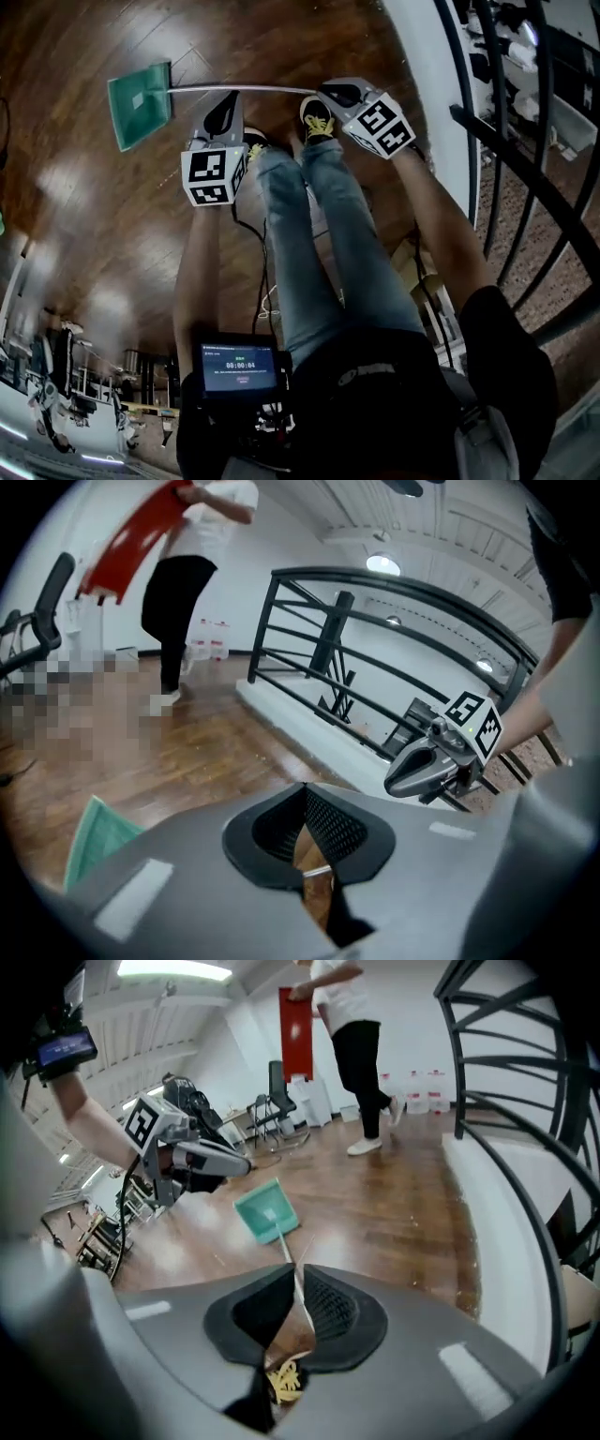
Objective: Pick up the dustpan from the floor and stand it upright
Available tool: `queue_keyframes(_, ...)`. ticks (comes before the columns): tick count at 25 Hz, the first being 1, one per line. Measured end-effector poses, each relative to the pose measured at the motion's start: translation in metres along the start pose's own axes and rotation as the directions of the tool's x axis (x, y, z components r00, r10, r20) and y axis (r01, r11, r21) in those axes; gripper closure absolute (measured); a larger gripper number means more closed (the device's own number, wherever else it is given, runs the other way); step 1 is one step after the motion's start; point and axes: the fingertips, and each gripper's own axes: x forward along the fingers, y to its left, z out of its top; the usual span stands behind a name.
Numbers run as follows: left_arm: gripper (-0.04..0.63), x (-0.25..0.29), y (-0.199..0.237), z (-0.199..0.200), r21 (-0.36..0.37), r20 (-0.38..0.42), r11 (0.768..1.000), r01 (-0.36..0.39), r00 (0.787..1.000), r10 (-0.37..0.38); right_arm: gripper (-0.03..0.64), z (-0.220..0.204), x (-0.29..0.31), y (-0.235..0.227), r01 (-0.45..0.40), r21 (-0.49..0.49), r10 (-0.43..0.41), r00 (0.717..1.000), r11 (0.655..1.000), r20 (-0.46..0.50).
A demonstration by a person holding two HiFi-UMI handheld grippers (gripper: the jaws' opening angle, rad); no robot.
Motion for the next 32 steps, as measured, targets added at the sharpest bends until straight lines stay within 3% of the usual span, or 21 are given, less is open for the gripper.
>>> queue_keyframes(2, 0.575, 0.025, 0.008, -0.036, -0.003, -0.033, 1.0, 0.02, 0.999, -0.021, 0.53, -0.046, 0.031, -0.008, -0.029, -0.011, 0.028, 0.996, 1.0, -0.08)
queue_keyframes(4, 0.574, 0.049, 0.015, -0.067, -0.008, -0.051, 0.999, 0.04, 0.998, -0.04, 0.51, -0.091, 0.058, -0.019, -0.049, -0.029, 0.044, 0.987, 0.998, -0.158)
queue_keyframes(6, 0.434, 0.074, 0.017, -0.096, -0.027, -0.067, 0.997, 0.074, 0.995, -0.075, 0.459, -0.141, 0.079, -0.03, -0.068, -0.063, 0.05, 0.965, 0.996, -0.258)
queue_keyframes(10, 0.42, 0.109, 0.019, -0.137, -0.046, -0.068, 0.994, 0.097, 0.993, -0.1, 0.384, -0.229, 0.11, -0.039, -0.155, -0.192, 0.056, 0.895, 0.969, -0.442)
queue_keyframes(15, 0.42, 0.126, 0.022, -0.166, -0.066, -0.056, 0.993, 0.102, 0.993, -0.106, 0.354, -0.296, 0.138, -0.055, -0.217, -0.364, -0.011, 0.847, 0.906, -0.531)
queue_keyframes(23, 0.425, 0.126, 0.027, -0.178, -0.071, -0.045, 0.992, 0.106, 0.993, -0.109, 0.337, -0.341, 0.167, -0.066, -0.332, -0.577, -0.101, 0.8, 0.746, -0.591)
queue_keyframes(26, 0.426, 0.128, 0.026, -0.174, -0.059, -0.034, 0.992, 0.114, 0.993, -0.116, 0.394, -0.341, 0.169, -0.062, -0.366, -0.623, -0.106, 0.801, 0.692, -0.589)
queue_keyframes(32, 0.431, 0.118, 0.016, -0.155, -0.084, -0.008, 0.99, 0.11, 0.994, -0.111, 0.41, -0.286, 0.143, -0.045, -0.38, -0.568, 0.037, 0.852, 0.73, -0.522)
